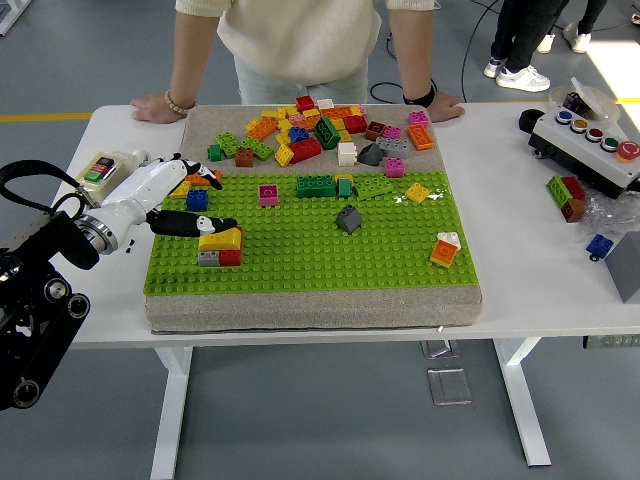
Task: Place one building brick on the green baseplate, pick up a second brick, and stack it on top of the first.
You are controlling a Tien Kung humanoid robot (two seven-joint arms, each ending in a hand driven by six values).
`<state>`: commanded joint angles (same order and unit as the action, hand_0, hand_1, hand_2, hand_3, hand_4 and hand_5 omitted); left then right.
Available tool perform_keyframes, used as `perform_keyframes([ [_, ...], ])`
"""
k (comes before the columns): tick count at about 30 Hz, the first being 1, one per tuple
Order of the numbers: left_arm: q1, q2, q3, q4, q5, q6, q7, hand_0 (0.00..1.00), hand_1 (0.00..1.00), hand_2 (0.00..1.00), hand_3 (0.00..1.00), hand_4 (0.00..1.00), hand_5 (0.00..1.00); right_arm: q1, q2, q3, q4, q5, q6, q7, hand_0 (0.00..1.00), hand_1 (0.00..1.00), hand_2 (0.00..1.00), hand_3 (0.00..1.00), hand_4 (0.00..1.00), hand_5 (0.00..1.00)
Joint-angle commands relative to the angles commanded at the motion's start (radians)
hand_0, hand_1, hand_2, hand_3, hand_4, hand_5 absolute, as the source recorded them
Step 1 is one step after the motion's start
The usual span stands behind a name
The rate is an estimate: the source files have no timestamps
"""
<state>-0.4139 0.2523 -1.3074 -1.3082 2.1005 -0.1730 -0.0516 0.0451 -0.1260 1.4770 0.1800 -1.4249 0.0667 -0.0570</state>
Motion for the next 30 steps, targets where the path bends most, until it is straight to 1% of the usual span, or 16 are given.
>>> perform_keyframes([
  [5,-0.005,0.000,0.006,0.007,-0.026,0.045,-0.008,0.954,0.788,0.768,0.654,0.998,0.556,0.002,-0.001,-0.004,0.000,-0.001,0.000,-0.001,0.761,0.689,0.734,0.755,0.998,0.504],
  [6,-0.005,0.001,0.006,0.008,-0.028,0.048,-0.008,0.931,0.782,0.765,0.734,0.998,0.533,0.002,-0.001,-0.004,0.000,-0.001,0.000,-0.001,0.761,0.689,0.734,0.755,0.998,0.505],
  [9,-0.004,0.006,0.011,0.007,-0.047,0.067,-0.010,0.931,0.782,0.765,0.734,0.998,0.533,0.004,-0.002,-0.009,0.000,-0.001,0.000,-0.002,0.761,0.689,0.734,0.755,0.998,0.505],
  [11,-0.004,0.010,0.011,0.005,-0.058,0.073,-0.012,0.931,0.782,0.765,0.734,0.998,0.533,0.004,-0.002,-0.010,0.000,-0.001,0.000,-0.003,0.761,0.689,0.734,0.755,0.998,0.505],
  [12,-0.003,0.013,0.009,0.003,-0.065,0.074,-0.013,0.923,0.781,0.772,0.796,0.998,0.539,0.005,-0.002,-0.012,0.000,0.000,0.000,-0.004,0.761,0.689,0.734,0.754,0.998,0.504],
  [17,-0.004,0.025,0.009,-0.003,-0.094,0.077,-0.020,0.923,0.781,0.772,0.796,0.998,0.539,0.007,-0.003,-0.017,0.000,0.000,0.000,-0.005,0.761,0.689,0.734,0.754,0.998,0.504],
  [18,-0.002,0.028,0.008,-0.004,-0.107,0.077,-0.022,0.918,0.794,0.789,0.821,0.998,0.555,0.008,-0.003,-0.018,0.000,0.000,-0.001,-0.005,0.761,0.689,0.734,0.754,0.998,0.505],
  [19,-0.002,0.029,0.008,-0.004,-0.112,0.077,-0.023,0.918,0.794,0.789,0.821,0.998,0.555,0.009,-0.003,-0.018,0.000,0.000,-0.001,-0.005,0.761,0.689,0.734,0.754,0.998,0.505],
  [23,0.002,0.041,0.002,-0.005,-0.163,0.086,-0.034,0.918,0.794,0.789,0.821,0.998,0.555,0.010,-0.004,-0.018,0.000,-0.001,-0.002,-0.005,0.761,0.689,0.734,0.754,0.998,0.505],
  [24,0.002,0.043,-0.001,-0.006,-0.181,0.088,-0.037,0.918,0.824,0.813,0.862,0.998,0.535,0.010,-0.004,-0.017,0.000,-0.002,-0.001,-0.006,0.761,0.689,0.734,0.754,0.998,0.503],
  [29,0.006,0.053,-0.009,-0.010,-0.244,0.099,-0.049,0.918,0.824,0.813,0.862,0.998,0.535,0.008,-0.003,-0.012,0.000,-0.001,-0.003,-0.007,0.761,0.689,0.734,0.754,0.998,0.503],
  [30,0.007,0.055,-0.011,-0.010,-0.255,0.102,-0.050,0.919,0.836,0.821,0.868,0.998,0.522,0.007,-0.003,-0.009,0.000,-0.001,-0.003,-0.007,0.761,0.689,0.734,0.754,0.998,0.502],
])
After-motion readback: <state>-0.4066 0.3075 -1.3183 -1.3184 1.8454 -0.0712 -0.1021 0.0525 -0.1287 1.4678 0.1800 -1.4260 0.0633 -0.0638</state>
